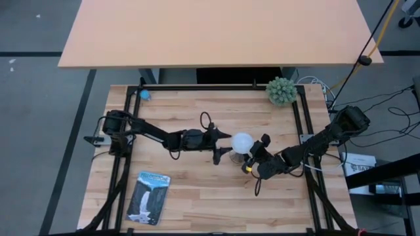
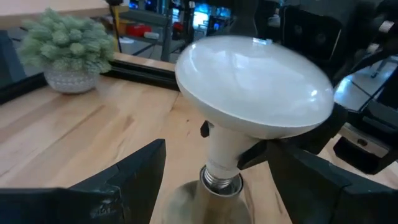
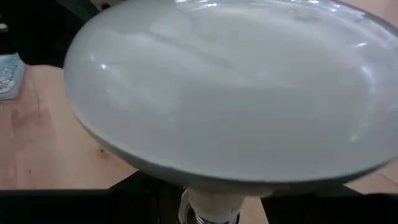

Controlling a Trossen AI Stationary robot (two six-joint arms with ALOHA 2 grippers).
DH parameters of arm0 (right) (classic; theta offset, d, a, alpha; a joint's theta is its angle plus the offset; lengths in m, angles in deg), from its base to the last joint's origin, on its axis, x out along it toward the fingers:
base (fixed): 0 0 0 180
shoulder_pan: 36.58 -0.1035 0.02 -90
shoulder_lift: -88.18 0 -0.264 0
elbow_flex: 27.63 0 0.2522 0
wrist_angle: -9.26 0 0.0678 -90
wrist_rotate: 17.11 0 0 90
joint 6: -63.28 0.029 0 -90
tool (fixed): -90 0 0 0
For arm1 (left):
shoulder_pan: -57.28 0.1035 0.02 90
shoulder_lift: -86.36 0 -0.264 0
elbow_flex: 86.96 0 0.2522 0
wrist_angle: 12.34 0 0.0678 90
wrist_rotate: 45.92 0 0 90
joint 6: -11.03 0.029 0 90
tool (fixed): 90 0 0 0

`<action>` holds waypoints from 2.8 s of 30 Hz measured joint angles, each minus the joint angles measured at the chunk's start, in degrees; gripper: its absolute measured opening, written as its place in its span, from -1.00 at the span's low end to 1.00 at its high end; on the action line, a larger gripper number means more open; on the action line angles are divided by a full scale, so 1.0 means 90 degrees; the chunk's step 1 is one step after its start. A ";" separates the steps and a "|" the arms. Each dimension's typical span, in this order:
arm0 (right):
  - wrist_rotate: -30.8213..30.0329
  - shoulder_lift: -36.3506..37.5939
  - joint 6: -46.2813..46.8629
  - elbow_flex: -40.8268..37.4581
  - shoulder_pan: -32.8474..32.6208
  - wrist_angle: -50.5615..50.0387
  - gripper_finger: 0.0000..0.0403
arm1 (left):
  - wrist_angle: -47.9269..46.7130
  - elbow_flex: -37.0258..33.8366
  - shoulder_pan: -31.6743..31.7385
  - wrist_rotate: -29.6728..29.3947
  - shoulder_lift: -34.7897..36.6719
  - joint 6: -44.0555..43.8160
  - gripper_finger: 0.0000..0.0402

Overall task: Screw lightbulb
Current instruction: Insert the lightbulb into the bronze lamp socket

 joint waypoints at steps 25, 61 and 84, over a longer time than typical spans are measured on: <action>0.0731 0.0005 0.0422 0.0000 0.0129 -0.0227 -0.17 | -0.0522 0.0602 -0.0152 0.0049 -0.0426 0.0130 0.42; 0.1235 -0.0002 -0.0032 -0.0012 0.0119 -0.0402 0.02 | -0.0294 0.0597 -0.0247 0.0181 -0.0417 0.0203 0.42; 0.1403 0.0002 0.0015 -0.0007 0.0103 -0.0404 0.11 | -0.0292 0.0595 -0.0259 0.0217 -0.0426 0.0220 0.42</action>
